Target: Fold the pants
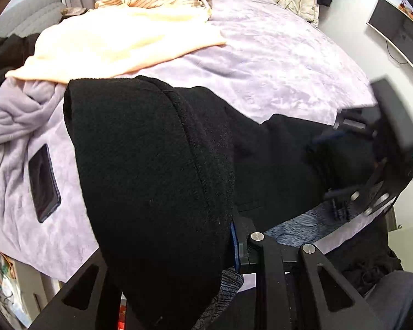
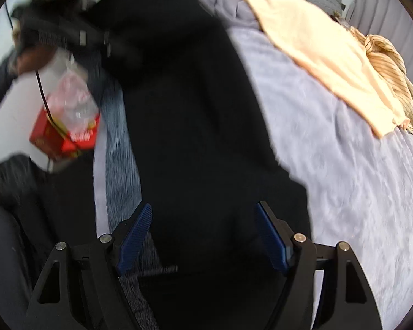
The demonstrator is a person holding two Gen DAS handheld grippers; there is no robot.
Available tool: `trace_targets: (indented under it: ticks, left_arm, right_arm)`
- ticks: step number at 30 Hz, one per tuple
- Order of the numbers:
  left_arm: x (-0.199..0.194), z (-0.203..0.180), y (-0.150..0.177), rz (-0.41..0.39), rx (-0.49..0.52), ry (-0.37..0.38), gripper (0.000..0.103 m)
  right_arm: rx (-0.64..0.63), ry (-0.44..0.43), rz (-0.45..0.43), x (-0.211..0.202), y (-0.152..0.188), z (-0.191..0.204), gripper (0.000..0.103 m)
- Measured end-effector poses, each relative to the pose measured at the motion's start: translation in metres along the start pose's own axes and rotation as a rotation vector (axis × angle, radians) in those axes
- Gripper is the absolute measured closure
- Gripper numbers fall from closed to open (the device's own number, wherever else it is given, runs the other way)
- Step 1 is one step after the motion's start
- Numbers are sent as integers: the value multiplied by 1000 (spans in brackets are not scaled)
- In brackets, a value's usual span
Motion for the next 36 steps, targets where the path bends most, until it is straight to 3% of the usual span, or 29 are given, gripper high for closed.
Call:
trace_targets:
  ticks: [2,7,13,16,21,29,36]
  left_arm:
    - [-7,4,8,-1,8,-17,76]
    - [-13,-11,-1,-2,2,-25,76]
    - [-23,-71,-22,-49,81,13,76]
    - [-28,-101,-35,-44,139,5,76]
    - [-16,-161,-56,-33,239,18,77]
    - [-9,-274,-84,-16,417,71,77]
    - [65,-349,-53,116,544,104,77]
  right_arm:
    - [-7,22,59,20,16,6,23]
    - [64,17,33,30,12,1,22]
    - [170,88,-87,-21,17,-26,21]
    - [283,146,-129,-55,42,-57,21]
    - [432,271,-109,-88,107,-96,21]
    - [606,321,-100,-112,188,-112,21]
    - [647,358,-93,-119,228,-99,21]
Point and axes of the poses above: each gripper's, at about its wrist camera, not at the fingertips, and x roughly the way its jaws point, z to its left, y to its underside, the point moved 10 cm from there along x, roughly the way its jaws point, and after that the axes turned 14 degrees about y, right-handed, at the moved point
